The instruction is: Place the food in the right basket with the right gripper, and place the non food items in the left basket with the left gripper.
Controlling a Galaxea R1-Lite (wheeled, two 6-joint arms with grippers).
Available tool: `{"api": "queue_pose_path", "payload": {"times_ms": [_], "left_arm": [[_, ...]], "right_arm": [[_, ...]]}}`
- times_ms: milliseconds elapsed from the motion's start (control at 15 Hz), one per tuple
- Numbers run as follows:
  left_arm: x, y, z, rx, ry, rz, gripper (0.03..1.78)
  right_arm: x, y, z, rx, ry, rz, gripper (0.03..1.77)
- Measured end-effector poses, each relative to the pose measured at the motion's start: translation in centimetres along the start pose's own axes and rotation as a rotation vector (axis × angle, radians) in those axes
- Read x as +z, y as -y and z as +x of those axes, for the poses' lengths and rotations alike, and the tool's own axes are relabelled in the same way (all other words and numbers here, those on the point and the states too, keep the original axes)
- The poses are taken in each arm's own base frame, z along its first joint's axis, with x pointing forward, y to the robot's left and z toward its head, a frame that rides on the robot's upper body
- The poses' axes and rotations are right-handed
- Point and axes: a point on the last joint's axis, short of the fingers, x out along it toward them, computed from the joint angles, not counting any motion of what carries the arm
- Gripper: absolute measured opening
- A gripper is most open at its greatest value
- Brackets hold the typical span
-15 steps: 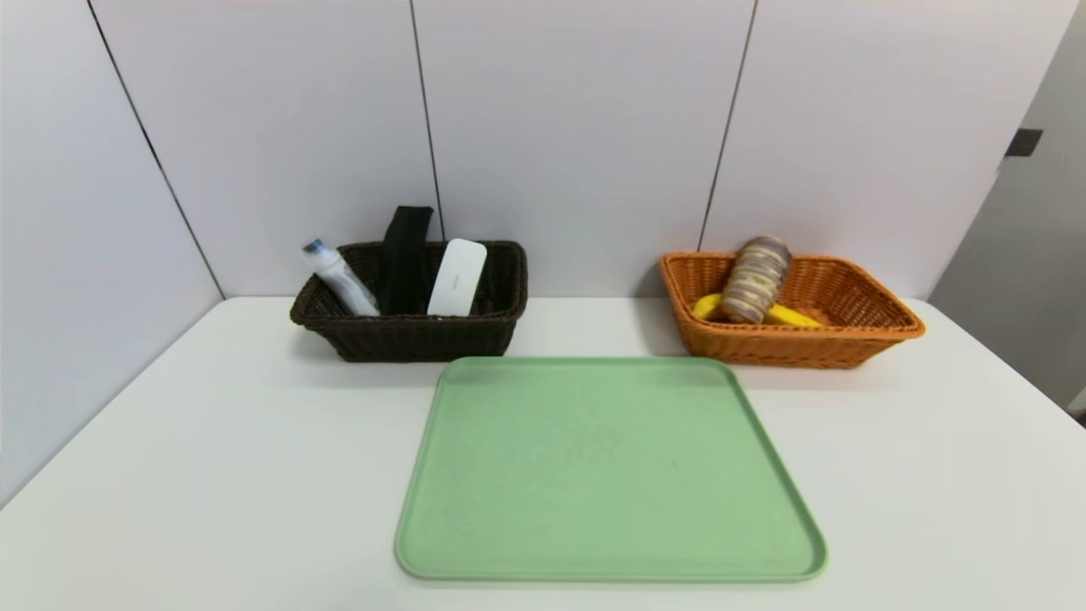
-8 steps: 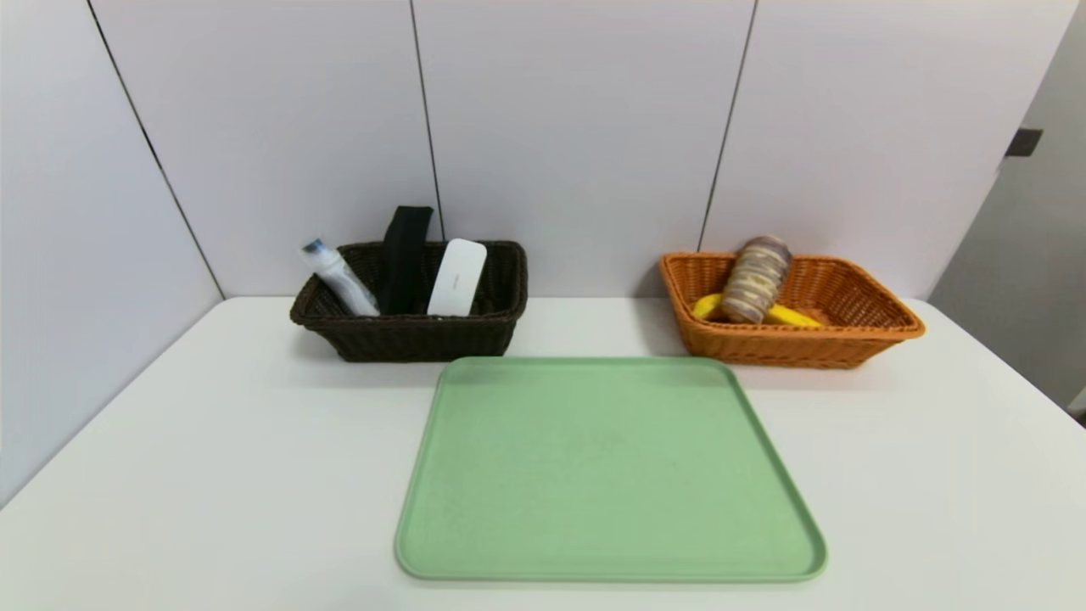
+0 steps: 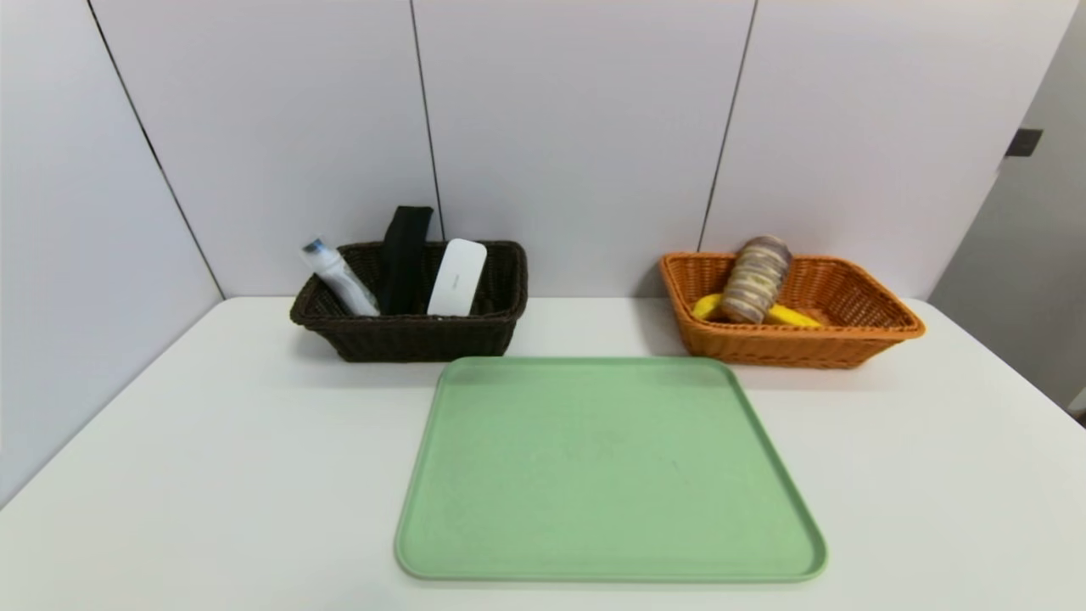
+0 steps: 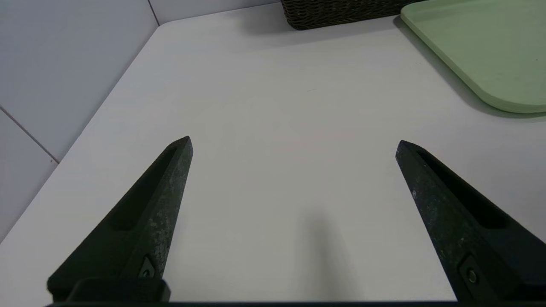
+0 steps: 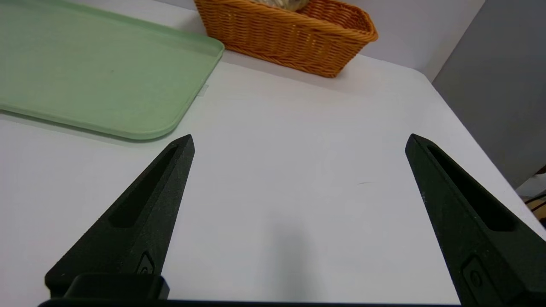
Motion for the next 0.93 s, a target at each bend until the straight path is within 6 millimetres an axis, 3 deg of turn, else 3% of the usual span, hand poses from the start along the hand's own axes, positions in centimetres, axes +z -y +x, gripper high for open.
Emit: {"api": "queue_pose_path", "payload": {"times_ms": [933], "left_arm": [[-0.01,-0.01,0.00,0.003,-0.001,-0.045,1.69]], "right_arm": [[-0.18,-0.01,0.00,-0.010,-0.019,0.110,1.71]]}}
